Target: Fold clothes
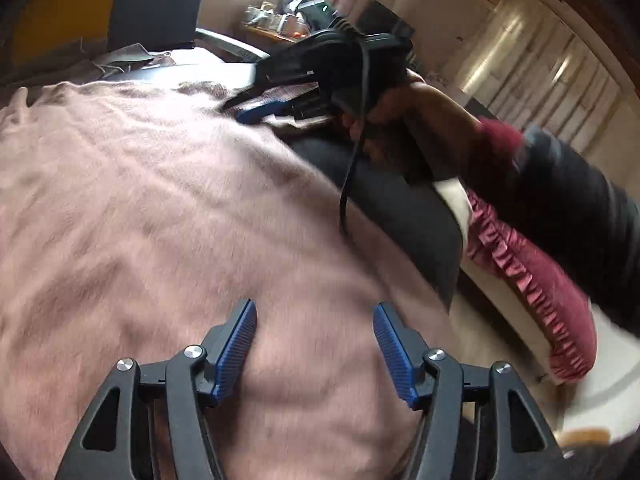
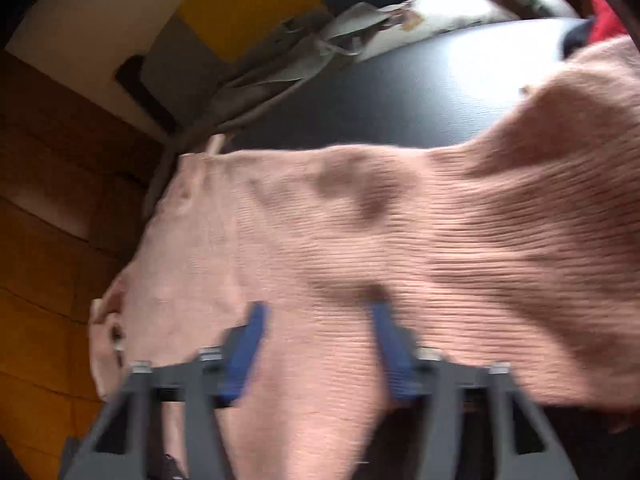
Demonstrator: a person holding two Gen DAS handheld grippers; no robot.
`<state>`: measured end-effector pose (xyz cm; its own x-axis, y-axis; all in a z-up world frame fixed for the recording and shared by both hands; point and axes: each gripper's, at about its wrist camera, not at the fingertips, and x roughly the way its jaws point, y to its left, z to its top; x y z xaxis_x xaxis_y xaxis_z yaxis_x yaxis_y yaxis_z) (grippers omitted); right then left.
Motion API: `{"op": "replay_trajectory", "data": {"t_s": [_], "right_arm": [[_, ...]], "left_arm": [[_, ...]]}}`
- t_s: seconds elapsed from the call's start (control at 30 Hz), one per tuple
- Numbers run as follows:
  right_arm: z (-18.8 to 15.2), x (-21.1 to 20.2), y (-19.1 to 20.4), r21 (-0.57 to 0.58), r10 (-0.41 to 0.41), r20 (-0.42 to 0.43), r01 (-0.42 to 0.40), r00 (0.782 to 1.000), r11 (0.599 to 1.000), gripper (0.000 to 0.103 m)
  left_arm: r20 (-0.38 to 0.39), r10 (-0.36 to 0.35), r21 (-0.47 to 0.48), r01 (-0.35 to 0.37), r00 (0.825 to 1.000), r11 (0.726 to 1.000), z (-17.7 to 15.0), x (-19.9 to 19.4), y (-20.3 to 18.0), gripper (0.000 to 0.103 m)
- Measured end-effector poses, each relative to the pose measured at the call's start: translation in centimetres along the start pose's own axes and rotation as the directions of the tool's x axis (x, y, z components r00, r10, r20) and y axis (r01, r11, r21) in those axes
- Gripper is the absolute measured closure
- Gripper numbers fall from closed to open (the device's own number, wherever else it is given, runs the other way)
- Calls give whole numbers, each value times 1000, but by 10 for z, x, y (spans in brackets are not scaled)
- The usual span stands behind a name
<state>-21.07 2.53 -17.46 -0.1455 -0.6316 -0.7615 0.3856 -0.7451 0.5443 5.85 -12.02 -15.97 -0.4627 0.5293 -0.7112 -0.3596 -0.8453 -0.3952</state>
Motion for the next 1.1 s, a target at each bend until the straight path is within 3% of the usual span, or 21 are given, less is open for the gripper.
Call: {"op": "replay_trajectory", "data": {"t_s": [0.03, 0.17, 0.33, 0.37, 0.4, 0.43, 0.47, 0.5, 0.6, 0.7, 0.8, 0.93, 1.1], "right_arm": [[2, -1, -12, 28, -28, -1, 28, 1000, 999, 103], [2, -4, -41, 112, 93, 27, -95, 995, 989, 103], [0, -8, -17, 26, -27, 36, 26, 999, 999, 103], [1, -9, -8, -2, -62, 38, 62, 997, 998, 100], [1, -9, 0, -29, -97, 40, 98, 995, 995, 90], [-5, -13, 15, -66, -89, 52, 93, 995, 993, 73], [-11, -17, 30, -103, -80, 65, 86, 995, 991, 65], [-17, -22, 46, -141, -69, 76, 80, 995, 987, 57], [-41, -30, 96, -248, -19, 93, 42, 995, 968, 55], [-83, -26, 126, -311, 40, 57, -20, 998, 950, 50], [-125, -4, 152, -396, 17, 4, -14, 1000, 918, 48], [-171, 15, 163, -461, -51, -11, 40, 999, 887, 48], [-194, 4, 156, -486, -123, 65, 139, 990, 863, 48]], "left_arm": [[13, 3, -6, -3, 1000, 1000, -6, -5, 0, 41], [58, 29, -43, -27, 998, 999, -16, -19, 3, 41], [100, 88, -135, -74, 991, 988, -22, -48, 15, 40], [108, 100, -154, -82, 989, 985, -23, -54, 18, 40], [115, 112, -172, -91, 987, 981, -24, -60, 20, 40], [123, 124, -191, -99, 985, 977, -26, -66, 22, 40], [135, 154, -217, -123, 979, 969, -32, -77, 28, 39], [151, 194, -247, -154, 969, 957, -42, -91, 35, 39], [183, 320, -338, -247, 930, 908, -73, -132, 57, 39], [173, 459, -422, -355, 872, 834, -107, -168, 79, 39], [106, 543, -498, -428, 833, 754, -150, -191, 104, 38], [130, 552, -530, -413, 824, 741, -182, -197, 110, 39], [59, 609, -453, -522, 791, 722, -182, -183, 94, 39]]}}
